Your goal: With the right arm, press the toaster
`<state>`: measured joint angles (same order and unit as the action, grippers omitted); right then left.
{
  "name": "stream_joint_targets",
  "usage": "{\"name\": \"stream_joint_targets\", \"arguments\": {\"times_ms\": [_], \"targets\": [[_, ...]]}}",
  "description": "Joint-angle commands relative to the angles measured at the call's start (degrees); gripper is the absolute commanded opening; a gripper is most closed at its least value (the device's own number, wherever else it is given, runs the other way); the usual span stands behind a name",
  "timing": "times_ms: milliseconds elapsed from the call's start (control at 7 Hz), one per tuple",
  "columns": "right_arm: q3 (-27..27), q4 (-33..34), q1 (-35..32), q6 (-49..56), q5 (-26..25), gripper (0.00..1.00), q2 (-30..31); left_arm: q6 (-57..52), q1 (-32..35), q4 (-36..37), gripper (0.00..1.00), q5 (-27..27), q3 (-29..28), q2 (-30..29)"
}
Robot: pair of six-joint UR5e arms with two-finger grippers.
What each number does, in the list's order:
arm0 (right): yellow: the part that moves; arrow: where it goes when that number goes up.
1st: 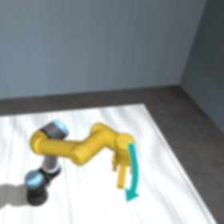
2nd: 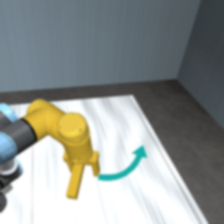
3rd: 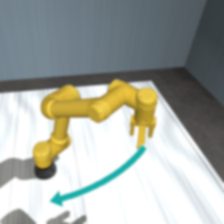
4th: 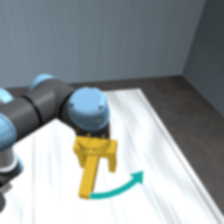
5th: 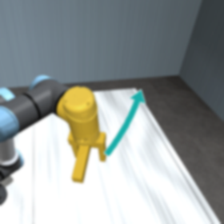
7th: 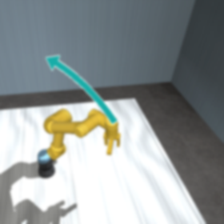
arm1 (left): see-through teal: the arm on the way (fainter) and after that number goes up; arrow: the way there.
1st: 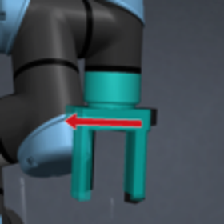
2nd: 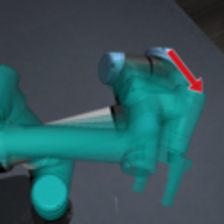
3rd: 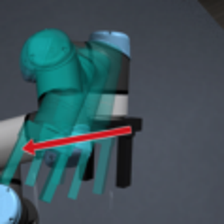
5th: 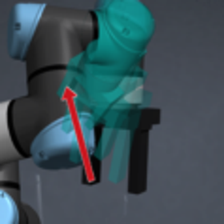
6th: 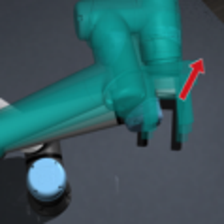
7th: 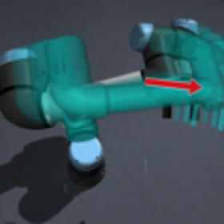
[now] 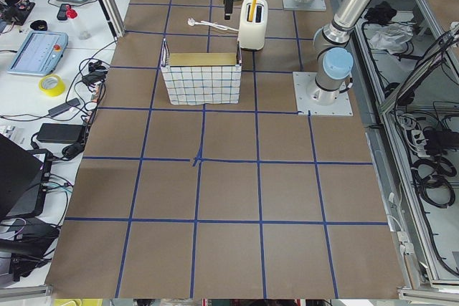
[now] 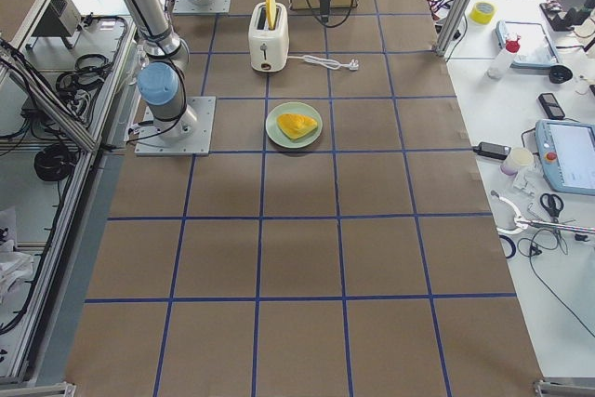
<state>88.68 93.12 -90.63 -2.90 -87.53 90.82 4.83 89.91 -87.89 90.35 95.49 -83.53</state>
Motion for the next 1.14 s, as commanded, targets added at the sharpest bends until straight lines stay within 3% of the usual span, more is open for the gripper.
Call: {"name": "stream_joint_targets", "arguments": {"times_ms": [0,1000], "targets": [[0.0,0.4,1.2,-0.3,0.0,1.00,-0.1,0.0,0.0,0.0,1.00,0.0,0.0,-0.1],[0.3,0.0,1.9,-0.3,0.9,1.00,0.2,0.0,0.0,0.0,1.00,0.0,0.0,0.0]]}}
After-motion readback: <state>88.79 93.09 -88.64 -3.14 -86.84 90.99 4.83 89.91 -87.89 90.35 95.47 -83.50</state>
